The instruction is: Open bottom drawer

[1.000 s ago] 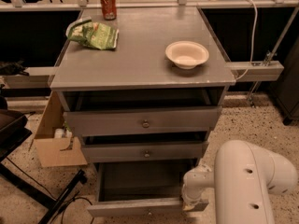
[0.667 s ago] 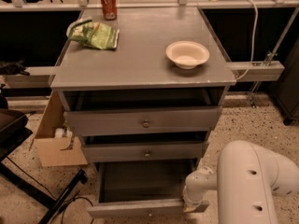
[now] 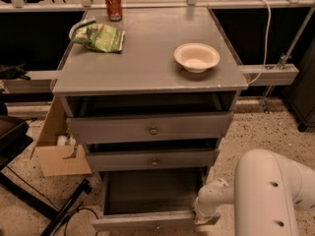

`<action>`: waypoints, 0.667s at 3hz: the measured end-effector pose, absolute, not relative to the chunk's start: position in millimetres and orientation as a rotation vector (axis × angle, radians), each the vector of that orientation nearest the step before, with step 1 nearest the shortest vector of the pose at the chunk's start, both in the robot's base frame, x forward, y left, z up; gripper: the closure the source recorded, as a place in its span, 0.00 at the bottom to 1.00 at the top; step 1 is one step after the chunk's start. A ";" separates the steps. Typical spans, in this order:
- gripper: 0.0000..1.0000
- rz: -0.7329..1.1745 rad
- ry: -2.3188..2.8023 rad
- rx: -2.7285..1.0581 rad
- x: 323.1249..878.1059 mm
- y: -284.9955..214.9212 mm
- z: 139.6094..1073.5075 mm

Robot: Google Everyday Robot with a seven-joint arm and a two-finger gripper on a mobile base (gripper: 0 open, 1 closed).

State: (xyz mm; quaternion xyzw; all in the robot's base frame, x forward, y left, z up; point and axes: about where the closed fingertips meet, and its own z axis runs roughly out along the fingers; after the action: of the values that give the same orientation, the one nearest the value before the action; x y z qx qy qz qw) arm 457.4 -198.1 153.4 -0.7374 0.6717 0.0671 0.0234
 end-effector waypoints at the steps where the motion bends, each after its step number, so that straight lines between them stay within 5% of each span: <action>1: 1.00 0.203 2.070 -2.278 452.0 -200.9 153.5; 2: 1.00 0.197 2.057 -2.274 446.1 -203.3 153.5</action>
Offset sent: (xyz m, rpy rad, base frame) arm -0.3197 -0.2349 0.1099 0.3159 -0.5290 0.1188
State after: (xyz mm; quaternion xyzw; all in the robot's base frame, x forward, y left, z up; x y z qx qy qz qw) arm 446.1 -203.3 153.5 -0.7396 0.6691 0.0640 0.0347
